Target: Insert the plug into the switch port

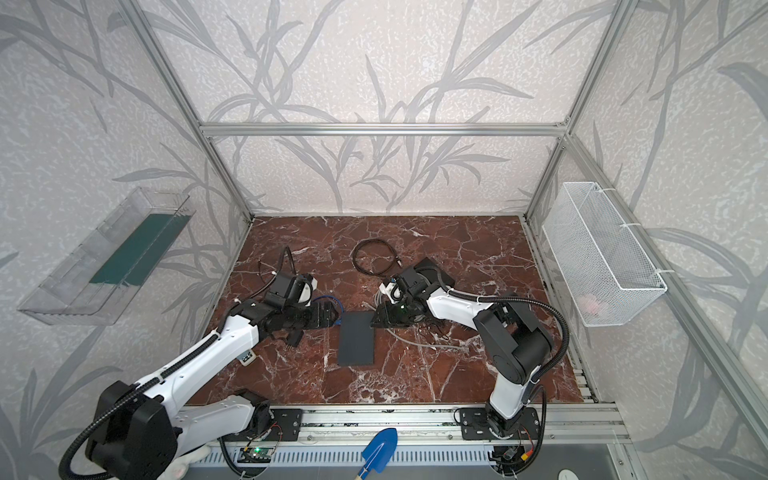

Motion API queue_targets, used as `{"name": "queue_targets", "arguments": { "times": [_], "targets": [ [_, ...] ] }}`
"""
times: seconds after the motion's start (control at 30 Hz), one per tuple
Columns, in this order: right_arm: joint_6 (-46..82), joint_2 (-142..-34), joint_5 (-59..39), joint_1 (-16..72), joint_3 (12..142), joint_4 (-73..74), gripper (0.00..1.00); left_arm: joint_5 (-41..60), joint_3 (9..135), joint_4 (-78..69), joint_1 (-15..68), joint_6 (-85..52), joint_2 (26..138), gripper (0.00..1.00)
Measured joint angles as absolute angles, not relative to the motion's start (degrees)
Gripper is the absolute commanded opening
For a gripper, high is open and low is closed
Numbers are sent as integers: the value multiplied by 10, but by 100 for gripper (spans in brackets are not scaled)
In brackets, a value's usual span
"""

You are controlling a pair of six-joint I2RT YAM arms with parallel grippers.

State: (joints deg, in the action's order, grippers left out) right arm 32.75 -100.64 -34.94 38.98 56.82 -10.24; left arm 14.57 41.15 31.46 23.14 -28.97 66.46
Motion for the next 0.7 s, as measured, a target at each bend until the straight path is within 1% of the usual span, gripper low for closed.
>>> {"name": "queue_targets", "arguments": {
  "times": [0.07,0.3,0.53,0.63,0.7],
  "targets": [
    [336,-1019,-353,399,569,-92,50,165,399,310,243,-314,679,89],
    [354,-1072,-368,416,578,-87,45,210,372,263,271,-362,724,87],
    [366,-1088,-367,417,597,-79,33,246,355,202,274,-383,774,76],
    [372,-1093,-374,417,607,-76,30,261,355,178,274,-387,781,68],
    [376,-1096,-375,418,613,-75,30,262,356,173,273,-387,784,65]
  ]
}}
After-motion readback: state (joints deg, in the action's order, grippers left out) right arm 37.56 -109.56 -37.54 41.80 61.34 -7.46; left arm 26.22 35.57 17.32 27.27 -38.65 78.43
